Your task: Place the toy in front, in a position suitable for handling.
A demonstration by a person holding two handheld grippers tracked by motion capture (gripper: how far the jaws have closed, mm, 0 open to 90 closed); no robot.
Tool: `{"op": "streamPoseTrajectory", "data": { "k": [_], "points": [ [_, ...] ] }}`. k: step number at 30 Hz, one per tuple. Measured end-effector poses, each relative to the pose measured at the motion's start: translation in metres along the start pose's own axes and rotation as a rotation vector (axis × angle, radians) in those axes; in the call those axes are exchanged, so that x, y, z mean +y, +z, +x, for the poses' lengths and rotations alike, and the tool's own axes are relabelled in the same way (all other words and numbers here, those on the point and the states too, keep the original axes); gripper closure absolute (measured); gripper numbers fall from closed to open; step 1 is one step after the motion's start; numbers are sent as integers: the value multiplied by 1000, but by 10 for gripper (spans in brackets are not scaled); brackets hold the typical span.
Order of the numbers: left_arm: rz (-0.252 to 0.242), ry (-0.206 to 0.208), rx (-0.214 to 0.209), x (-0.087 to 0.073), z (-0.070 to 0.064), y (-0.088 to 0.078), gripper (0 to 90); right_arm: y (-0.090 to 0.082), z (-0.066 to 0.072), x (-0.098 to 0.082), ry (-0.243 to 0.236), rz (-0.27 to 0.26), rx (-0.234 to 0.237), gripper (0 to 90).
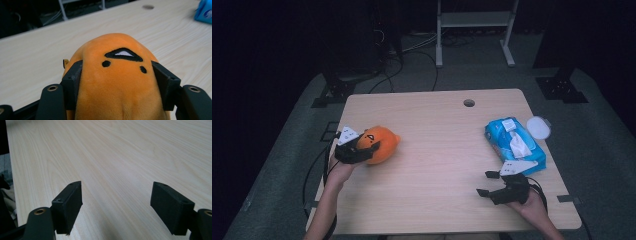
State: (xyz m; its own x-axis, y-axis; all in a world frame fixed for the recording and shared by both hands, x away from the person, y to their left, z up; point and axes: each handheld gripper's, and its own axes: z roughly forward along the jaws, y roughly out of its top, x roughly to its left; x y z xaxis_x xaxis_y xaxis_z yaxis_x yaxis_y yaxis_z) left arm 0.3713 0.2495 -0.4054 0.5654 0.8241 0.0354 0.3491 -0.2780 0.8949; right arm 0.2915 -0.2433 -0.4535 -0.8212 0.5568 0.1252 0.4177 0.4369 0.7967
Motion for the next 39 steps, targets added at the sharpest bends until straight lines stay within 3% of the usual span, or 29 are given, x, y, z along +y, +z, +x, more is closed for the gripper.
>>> {"op": "streamPoseTrajectory", "data": {
  "k": [3, 5, 6, 7, 8, 9, 11, 15, 22, 24, 25, 27, 28, 30, 31, 32, 33, 34, 35, 39],
  "points": [
    [-33, 16, -36, 11, -10, -2, 361, 0, -2, -1, 7, 2, 0, 243],
    [-70, 54, -91, 27, -33, -1, 360, -2, -5, -3, 13, 7, -10, 243],
    [-70, 54, -91, 27, -33, -1, 360, -3, -6, -3, 14, 5, -16, 243],
    [-80, 65, -117, 32, -41, 1, 360, -3, -6, -3, 14, 5, -16, 243],
    [-97, 83, -175, 38, -58, 4, 358, -7, -8, -3, 18, -7, -24, 243],
    [-97, 83, -175, 38, -58, 4, 358, -7, -8, -3, 18, -7, -24, 243],
    [-97, 100, -228, 41, -76, 10, 358, -11, -10, -3, 27, -18, -35, 248],
    [-64, 138, -308, 38, -111, 26, 358, -21, -16, -5, 37, -36, -59, 251],
    [-28, 146, -447, 18, -157, 49, 357, -44, -23, -4, 38, -122, -134, 269],
    [-14, 164, -483, 13, -166, 53, 344, -55, -26, -1, 27, -146, -196, 280],
    [-12, 176, -500, 10, -169, 55, 344, -55, -26, -1, 27, -146, -196, 280],
    [2, 183, -527, 4, -174, 59, 321, -64, -32, 2, 21, -171, -253, 292],
    [-7, 190, -538, 1, -175, 60, 286, -73, -40, 5, 42, -203, -301, 316],
    [-4, 201, -547, 2, -174, 59, 274, -76, -44, 7, 45, -209, -328, 325],
    [-2, 209, -547, 2, -174, 58, 208, -78, -49, 10, 45, -199, -362, 331],
    [0, 211, -546, 3, -175, 57, 186, -79, -61, 16, 34, -177, -425, 343],
    [-3, 216, -548, 4, -175, 56, 186, -79, -61, 16, 34, -177, -425, 343],
    [-10, 222, -554, 5, -174, 54, 129, -75, -75, 20, 36, -135, -469, 347],
    [-17, 220, -558, 6, -173, 52, 129, -75, -75, 20, 36, -135, -469, 347],
    [-51, 200, -548, 11, -167, 38, 106, -63, -97, 22, 77, -85, -491, 403]
  ]
}}
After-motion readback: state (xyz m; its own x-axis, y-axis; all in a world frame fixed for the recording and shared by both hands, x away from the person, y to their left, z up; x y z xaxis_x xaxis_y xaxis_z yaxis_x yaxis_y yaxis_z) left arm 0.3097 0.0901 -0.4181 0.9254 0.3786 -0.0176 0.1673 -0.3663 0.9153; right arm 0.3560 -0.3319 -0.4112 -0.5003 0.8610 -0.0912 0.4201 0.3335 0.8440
